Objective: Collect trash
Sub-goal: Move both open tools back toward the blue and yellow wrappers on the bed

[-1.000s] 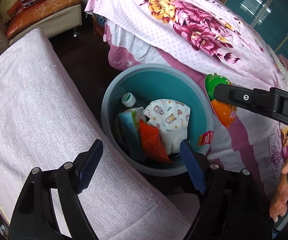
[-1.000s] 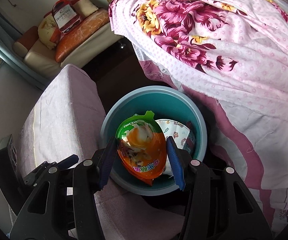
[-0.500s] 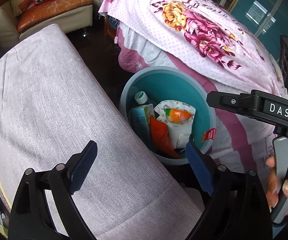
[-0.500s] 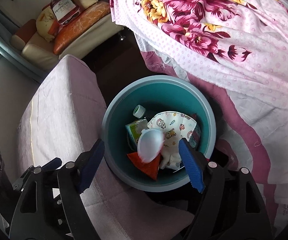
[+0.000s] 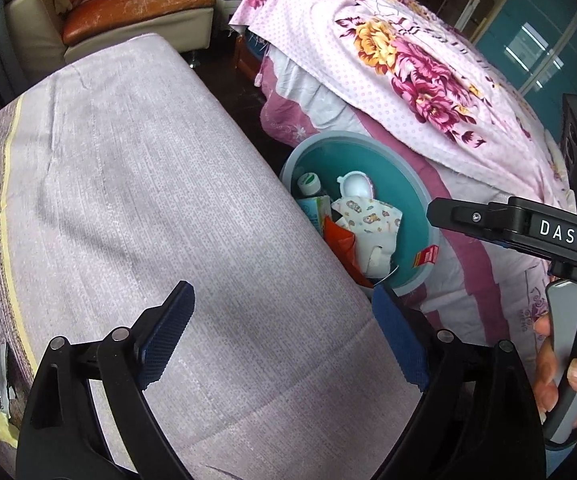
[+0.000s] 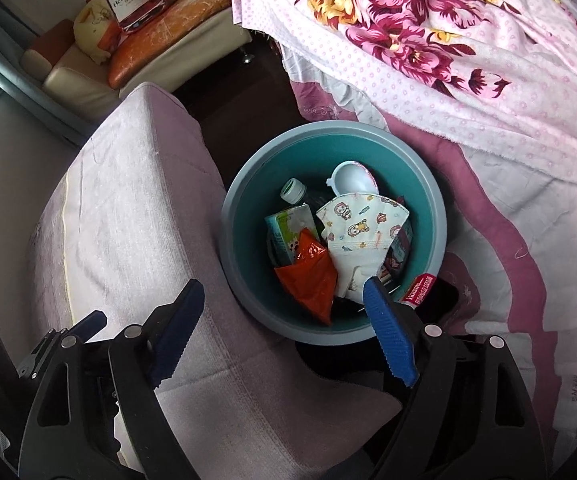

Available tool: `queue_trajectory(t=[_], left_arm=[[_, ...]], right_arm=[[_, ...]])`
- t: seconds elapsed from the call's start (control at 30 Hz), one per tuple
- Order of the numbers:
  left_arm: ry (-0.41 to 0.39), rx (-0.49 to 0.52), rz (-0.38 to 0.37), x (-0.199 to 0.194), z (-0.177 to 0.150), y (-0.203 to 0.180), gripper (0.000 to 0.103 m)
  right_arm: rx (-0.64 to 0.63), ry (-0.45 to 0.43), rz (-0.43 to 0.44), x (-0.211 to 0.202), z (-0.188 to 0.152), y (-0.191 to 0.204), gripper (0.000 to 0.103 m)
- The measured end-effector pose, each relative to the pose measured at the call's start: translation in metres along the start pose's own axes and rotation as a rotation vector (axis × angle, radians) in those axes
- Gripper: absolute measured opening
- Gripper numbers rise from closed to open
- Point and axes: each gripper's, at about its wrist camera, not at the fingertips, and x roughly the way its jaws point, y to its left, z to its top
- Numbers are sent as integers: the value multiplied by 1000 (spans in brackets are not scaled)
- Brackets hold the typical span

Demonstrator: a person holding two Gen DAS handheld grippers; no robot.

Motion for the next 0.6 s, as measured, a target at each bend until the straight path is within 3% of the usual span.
queue_trajectory(t=[0.6], left_arm=[[-73,-118,27,-57,-44,61,91]], right_arm=[[-143,0,24,-19,-29,76,83]])
